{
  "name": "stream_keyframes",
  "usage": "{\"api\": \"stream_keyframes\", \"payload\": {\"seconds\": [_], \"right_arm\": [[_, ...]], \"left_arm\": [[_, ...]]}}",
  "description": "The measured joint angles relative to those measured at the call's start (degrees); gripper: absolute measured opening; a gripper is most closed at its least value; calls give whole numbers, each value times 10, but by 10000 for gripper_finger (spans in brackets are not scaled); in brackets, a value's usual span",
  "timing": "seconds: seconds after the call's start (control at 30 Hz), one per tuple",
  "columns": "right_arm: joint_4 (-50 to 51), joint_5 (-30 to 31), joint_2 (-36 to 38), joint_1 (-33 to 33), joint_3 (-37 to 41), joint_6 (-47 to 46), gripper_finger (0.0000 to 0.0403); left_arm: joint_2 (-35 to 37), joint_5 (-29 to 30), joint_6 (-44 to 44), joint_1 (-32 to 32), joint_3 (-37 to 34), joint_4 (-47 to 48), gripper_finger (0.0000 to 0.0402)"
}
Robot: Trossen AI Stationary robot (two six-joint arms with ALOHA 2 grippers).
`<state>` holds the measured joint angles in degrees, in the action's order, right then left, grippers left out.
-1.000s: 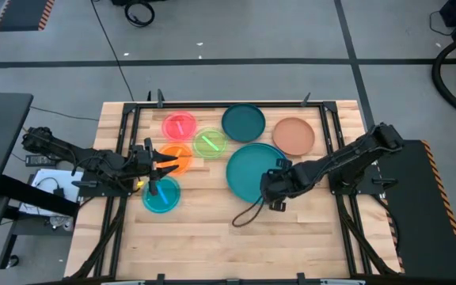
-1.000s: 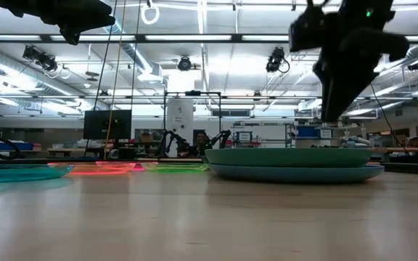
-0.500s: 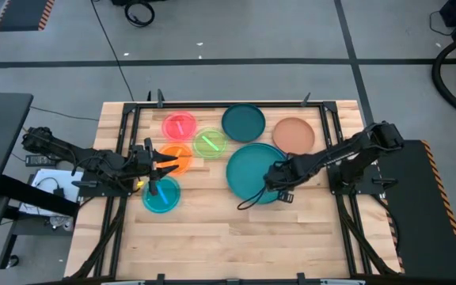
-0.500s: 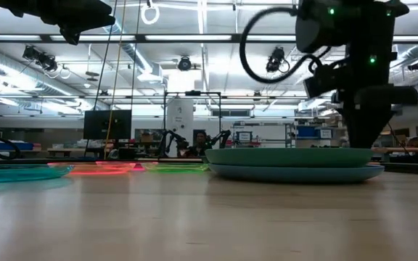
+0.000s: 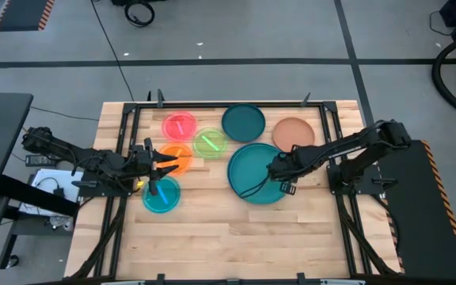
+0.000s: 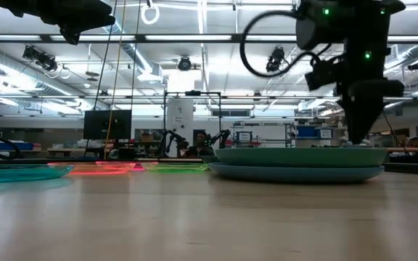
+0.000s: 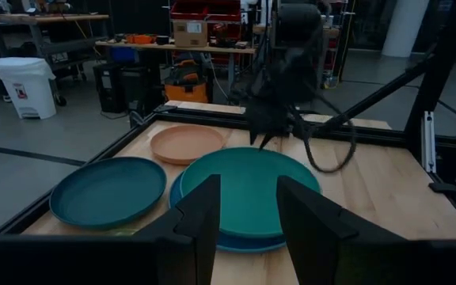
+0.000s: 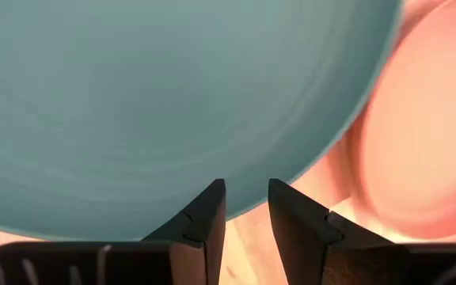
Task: Stack plastic plates
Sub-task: Stack the dark blue plate on top of the green plate
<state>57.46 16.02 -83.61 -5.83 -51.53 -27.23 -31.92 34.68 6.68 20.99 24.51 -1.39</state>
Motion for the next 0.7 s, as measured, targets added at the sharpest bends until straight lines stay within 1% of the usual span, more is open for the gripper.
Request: {"api": "stream_keyframes", "payload": {"seconds": [0.17,0.33,0.5,0.7], "right_arm": [[-1,25,47,36,3,3,106],[-6,28,70,95,34,15,106],[-29,9,65,161,68,68,106],[-57,-26,40,224,75,144,106]], "left_arm": [[0,0,0,0,0,0,133],[0,0,0,0,0,0,133],[0,0,0,0,0,1,133],[0,0,-4,0,0,1,133]]}}
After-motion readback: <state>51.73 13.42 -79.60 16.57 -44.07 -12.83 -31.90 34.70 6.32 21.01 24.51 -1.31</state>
